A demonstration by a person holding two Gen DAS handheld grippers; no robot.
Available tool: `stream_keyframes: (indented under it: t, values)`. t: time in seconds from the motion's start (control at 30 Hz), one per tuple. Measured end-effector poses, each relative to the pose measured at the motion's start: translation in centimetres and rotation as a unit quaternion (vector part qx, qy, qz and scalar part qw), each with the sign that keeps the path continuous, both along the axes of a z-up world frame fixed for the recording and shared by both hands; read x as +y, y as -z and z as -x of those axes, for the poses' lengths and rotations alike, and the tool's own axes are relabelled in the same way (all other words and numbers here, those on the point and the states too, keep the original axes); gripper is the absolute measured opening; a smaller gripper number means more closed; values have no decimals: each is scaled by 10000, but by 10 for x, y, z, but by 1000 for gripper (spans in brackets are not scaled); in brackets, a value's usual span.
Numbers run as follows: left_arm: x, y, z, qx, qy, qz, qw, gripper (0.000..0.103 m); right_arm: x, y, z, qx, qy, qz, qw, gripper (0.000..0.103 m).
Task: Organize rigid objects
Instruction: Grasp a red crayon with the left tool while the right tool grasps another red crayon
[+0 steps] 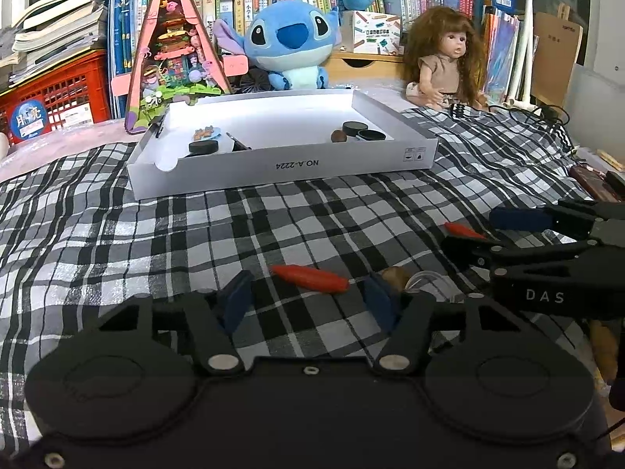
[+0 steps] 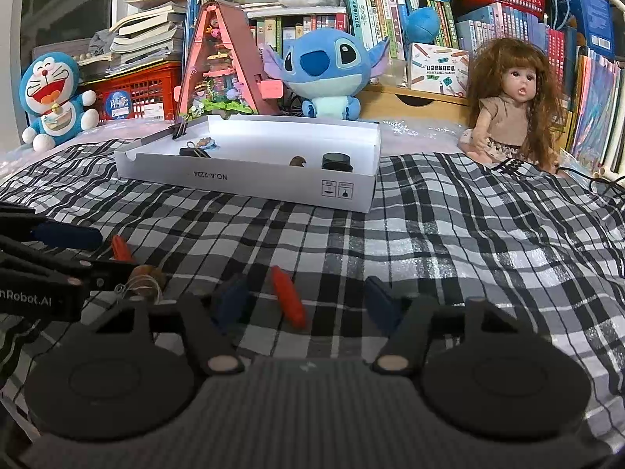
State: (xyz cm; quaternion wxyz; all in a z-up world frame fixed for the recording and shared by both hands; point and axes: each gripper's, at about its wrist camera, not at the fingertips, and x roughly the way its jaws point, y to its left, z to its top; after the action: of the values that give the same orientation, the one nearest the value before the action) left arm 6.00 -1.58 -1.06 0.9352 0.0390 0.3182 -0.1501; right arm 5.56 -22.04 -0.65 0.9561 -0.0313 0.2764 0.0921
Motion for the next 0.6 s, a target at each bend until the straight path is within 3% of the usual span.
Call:
stream_keyframes:
  t: [0.2,0.6]
  values:
    - [4,-2,-5,29,0,87,10000,42,-1,-2,9,-6,-39,104,9999,74]
    - [9,-2,-5,18,-100,79,9999,42,-25,-5,12,12,320,364,9988,74]
